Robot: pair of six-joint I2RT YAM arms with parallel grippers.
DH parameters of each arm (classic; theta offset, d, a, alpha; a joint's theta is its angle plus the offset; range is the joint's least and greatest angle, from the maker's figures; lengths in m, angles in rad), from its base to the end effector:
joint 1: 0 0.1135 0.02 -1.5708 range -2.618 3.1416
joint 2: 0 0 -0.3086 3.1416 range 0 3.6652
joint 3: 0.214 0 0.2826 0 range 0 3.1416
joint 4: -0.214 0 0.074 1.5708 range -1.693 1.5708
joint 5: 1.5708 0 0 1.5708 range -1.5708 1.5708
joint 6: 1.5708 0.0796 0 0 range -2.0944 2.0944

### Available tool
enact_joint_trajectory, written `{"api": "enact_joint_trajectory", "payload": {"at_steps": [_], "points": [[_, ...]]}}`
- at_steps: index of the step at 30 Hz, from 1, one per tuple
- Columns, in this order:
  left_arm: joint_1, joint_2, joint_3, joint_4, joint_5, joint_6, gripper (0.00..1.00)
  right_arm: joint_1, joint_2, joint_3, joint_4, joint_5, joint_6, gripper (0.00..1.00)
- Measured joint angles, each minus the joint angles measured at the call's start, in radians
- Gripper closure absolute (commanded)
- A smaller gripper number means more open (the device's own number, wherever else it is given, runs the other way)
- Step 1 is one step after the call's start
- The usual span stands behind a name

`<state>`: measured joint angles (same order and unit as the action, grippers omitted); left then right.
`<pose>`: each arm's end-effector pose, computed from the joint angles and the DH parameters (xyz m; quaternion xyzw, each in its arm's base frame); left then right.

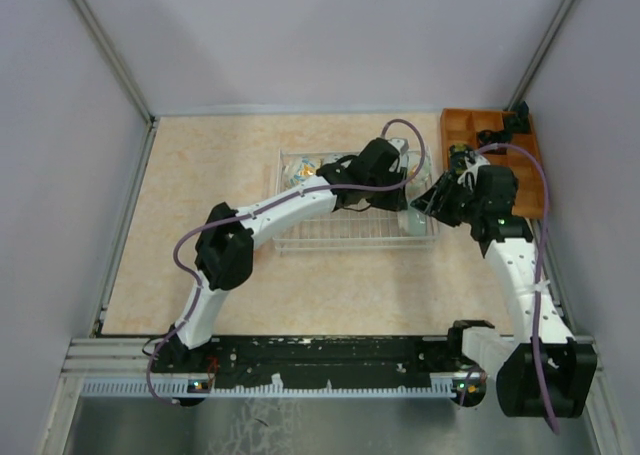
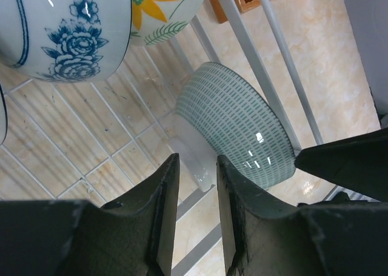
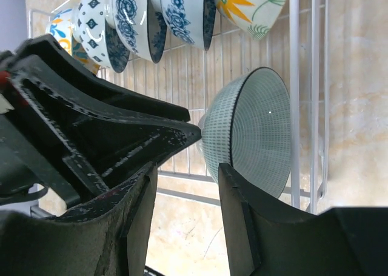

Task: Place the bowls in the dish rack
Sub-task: Adjust the bowl in the dish rack.

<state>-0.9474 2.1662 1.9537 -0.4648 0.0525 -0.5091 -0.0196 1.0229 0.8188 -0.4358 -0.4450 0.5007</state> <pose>0.3441 -0.4858 0.2732 0.2071 0.8775 -0.3051 0.3066 0.2595 0.0292 0.2926 0.1285 0.8677 0.2958 0.3782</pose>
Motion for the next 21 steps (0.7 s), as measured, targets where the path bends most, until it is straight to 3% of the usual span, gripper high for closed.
{"api": "enact_joint_trajectory", "payload": {"at_steps": [21], "points": [[0.002,-0.002,-0.045,0.025,0.000,0.000,0.63,0.024,-0.006,0.034,-0.045,0.116,-0.056,0.55]]}}
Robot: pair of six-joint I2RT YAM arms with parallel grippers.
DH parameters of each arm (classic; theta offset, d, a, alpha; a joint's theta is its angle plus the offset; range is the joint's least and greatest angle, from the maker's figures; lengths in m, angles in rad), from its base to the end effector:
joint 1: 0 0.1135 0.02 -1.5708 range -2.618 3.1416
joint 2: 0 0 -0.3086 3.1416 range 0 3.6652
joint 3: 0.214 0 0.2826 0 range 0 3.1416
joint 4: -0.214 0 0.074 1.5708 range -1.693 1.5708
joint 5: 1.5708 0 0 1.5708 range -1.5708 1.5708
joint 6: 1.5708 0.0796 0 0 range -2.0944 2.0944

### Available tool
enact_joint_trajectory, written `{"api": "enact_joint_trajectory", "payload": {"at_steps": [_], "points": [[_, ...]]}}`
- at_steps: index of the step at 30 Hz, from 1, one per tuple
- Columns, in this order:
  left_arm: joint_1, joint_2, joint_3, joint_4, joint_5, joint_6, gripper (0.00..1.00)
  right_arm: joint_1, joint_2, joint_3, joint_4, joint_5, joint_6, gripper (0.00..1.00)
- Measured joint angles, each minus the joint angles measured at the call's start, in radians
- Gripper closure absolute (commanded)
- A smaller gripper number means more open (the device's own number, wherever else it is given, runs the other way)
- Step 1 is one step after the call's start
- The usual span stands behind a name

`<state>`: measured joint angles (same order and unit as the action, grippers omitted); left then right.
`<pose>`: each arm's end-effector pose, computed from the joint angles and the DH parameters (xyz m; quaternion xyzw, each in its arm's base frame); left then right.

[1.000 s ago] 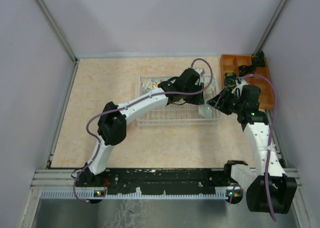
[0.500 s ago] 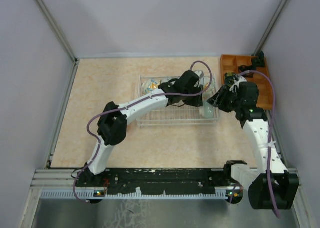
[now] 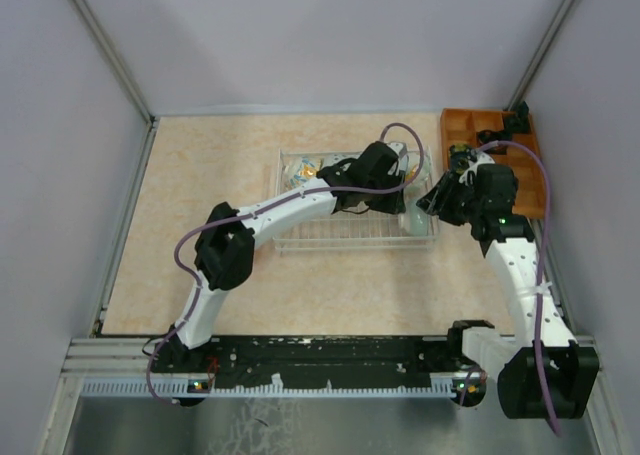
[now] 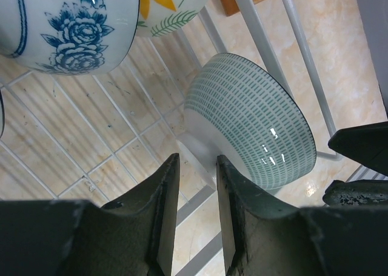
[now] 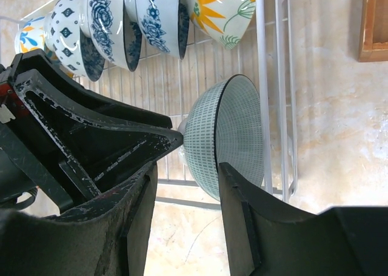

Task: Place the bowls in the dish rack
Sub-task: Adjust the bowl in the dish rack.

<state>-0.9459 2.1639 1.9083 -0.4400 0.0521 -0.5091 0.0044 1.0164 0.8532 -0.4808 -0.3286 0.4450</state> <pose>0.3434 -0.4831 0.2593 0.2070 0.8816 -0.2993 0.3007 0.2591 0.0268 0.3006 0.1215 0.8771 0.2409 0.3973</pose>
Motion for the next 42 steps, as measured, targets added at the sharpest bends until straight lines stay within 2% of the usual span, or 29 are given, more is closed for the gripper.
{"api": "enact_joint_trajectory", "payload": {"at_steps": [23,33,37,40,42], "points": [[0.004,-0.008,-0.006,0.006,-0.002,-0.003,0.60,0.003,0.003,-0.001,0.001,0.020,-0.008,0.57],[0.007,-0.012,-0.012,0.006,-0.007,-0.003,0.60,0.055,0.072,-0.002,0.001,0.021,-0.019,0.58],[0.011,-0.016,-0.019,0.007,-0.008,-0.003,0.60,0.060,0.075,-0.002,0.002,0.021,-0.022,0.65],[0.012,-0.021,-0.025,0.008,-0.008,-0.003,0.60,0.061,0.083,-0.002,0.006,0.020,-0.027,0.83],[0.013,-0.024,-0.028,0.007,-0.010,-0.003,0.60,0.061,0.092,-0.003,0.010,0.020,-0.031,0.89]]}}
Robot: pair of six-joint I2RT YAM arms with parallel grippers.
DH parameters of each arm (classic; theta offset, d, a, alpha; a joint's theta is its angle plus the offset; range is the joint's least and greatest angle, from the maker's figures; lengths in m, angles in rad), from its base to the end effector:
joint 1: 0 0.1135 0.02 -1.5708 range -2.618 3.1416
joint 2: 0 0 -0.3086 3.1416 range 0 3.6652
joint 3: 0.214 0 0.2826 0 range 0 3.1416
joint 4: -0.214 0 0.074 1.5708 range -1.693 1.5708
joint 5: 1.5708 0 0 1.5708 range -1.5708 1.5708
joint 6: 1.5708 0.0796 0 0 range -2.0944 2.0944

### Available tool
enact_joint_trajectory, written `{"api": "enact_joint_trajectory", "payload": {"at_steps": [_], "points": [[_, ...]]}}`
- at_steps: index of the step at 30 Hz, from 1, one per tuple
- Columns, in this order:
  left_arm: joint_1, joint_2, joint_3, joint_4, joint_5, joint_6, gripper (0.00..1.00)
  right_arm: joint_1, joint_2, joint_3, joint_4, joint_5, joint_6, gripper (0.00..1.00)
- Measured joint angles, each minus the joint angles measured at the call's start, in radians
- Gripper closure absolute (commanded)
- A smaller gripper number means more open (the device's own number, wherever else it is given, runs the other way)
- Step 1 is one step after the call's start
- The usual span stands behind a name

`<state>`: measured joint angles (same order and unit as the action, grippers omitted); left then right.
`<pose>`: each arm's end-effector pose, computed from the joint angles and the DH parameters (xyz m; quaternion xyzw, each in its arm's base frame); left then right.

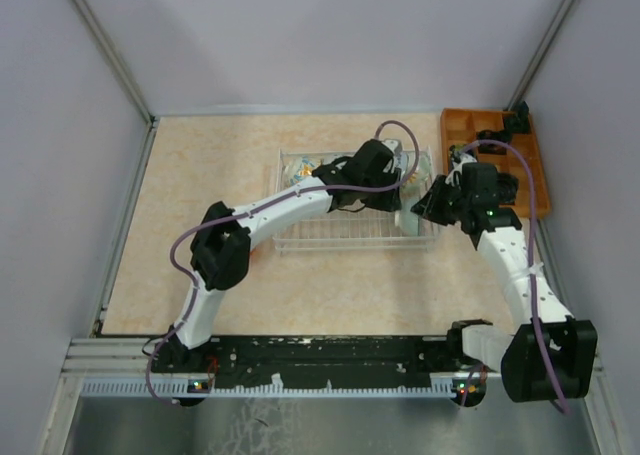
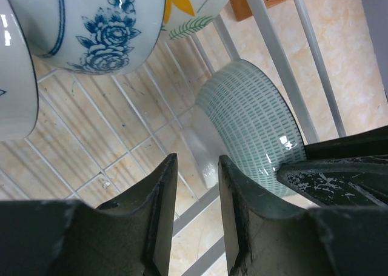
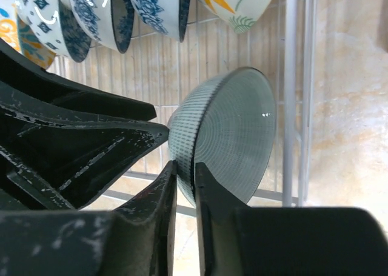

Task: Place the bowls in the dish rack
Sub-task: Adjust the bowl in the dish rack.

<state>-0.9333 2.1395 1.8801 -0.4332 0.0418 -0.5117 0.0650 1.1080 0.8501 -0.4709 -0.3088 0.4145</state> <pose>0.3465 -0.4734 0.2627 0.1980 0.8830 -0.2953 0.3063 0.2742 0.0421 0.2774 0.0949 0.8990 0.2322 0.3589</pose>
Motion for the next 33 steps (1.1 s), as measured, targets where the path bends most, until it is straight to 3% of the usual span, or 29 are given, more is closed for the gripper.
{"api": "enact_joint_trajectory", "payload": {"at_steps": [4,18,33], "points": [[0.008,-0.007,-0.012,0.008,-0.003,0.000,0.60,0.006,0.006,-0.006,0.028,-0.021,0.006,1.00],[0.034,-0.136,-0.145,0.015,-0.024,0.000,0.60,0.006,0.010,-0.031,0.101,-0.124,0.051,1.00],[0.051,-0.195,-0.230,0.045,-0.035,-0.005,0.61,0.007,0.033,-0.172,0.362,-0.284,0.208,1.00]]}}
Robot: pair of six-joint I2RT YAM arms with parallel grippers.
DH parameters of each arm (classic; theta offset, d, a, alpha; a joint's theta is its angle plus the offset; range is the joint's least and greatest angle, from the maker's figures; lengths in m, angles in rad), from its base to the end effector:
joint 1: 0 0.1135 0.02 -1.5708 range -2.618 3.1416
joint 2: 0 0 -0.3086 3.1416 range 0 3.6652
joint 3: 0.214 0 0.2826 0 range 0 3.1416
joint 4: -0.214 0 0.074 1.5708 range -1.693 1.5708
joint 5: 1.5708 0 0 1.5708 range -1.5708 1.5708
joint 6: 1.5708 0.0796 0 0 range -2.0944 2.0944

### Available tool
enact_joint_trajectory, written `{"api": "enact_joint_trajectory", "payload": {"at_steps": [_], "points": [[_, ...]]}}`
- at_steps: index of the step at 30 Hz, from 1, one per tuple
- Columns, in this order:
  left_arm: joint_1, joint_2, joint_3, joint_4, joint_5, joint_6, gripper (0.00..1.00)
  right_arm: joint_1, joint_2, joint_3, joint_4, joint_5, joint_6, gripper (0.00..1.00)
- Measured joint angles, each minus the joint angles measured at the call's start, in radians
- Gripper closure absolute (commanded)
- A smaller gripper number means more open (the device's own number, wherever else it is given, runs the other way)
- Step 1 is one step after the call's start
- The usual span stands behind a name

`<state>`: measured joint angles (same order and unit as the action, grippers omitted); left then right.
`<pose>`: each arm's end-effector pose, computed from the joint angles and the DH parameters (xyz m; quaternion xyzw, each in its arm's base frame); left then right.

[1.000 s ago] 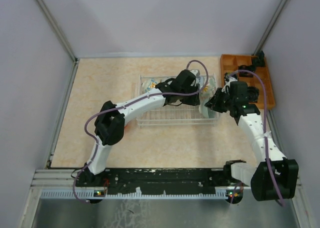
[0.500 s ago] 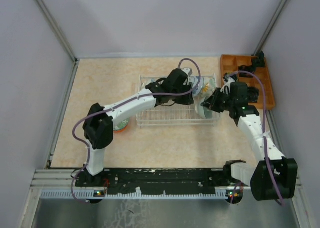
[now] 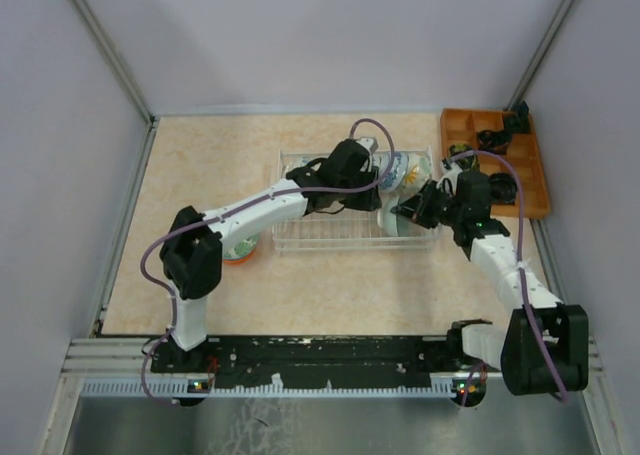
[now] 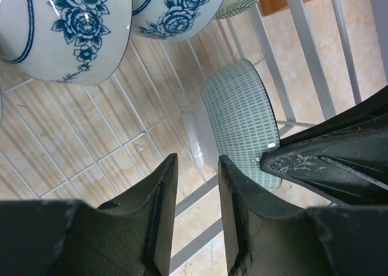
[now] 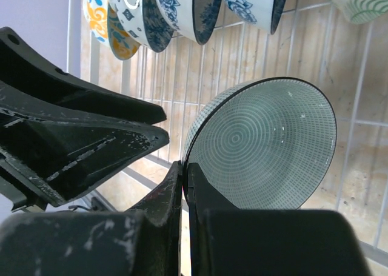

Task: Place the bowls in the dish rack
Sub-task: Adjust the bowl in the dish rack.

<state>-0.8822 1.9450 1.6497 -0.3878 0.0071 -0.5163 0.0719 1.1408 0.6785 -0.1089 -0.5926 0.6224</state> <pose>0.3386 -0.4124 0.2808 0.1658 0.8877 -0.2788 0.3266 0.2792 0.0647 0.2489 0.0935 0.8459 0.3969 0.3438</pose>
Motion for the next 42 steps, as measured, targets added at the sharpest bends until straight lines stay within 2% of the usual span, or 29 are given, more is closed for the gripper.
{"api": "enact_joint_trajectory", "payload": {"at_steps": [11,25,26,29,31,38,42], "points": [[0.003,0.075,0.003,-0.004,0.006,-0.008,0.63,0.000,0.008,-0.037,0.074,-0.035,0.027,1.00],[0.008,0.077,0.007,0.000,0.010,-0.019,0.63,-0.066,-0.005,-0.082,0.135,-0.114,0.018,1.00],[0.008,0.077,0.007,0.000,0.010,-0.019,0.62,-0.071,-0.006,-0.083,0.134,-0.117,0.016,1.00],[0.014,0.077,0.003,-0.021,-0.004,-0.018,0.50,-0.090,-0.011,-0.083,0.130,-0.128,0.010,1.00],[0.021,0.077,0.000,-0.035,-0.012,-0.019,0.48,-0.100,-0.014,-0.087,0.129,-0.131,0.008,1.00],[0.027,0.077,-0.019,-0.058,-0.026,-0.019,0.55,-0.104,-0.016,-0.097,0.132,-0.143,0.005,1.00],[0.027,0.084,-0.015,-0.061,-0.021,-0.018,0.56,-0.107,-0.016,-0.103,0.145,-0.153,0.006,1.00]]}}
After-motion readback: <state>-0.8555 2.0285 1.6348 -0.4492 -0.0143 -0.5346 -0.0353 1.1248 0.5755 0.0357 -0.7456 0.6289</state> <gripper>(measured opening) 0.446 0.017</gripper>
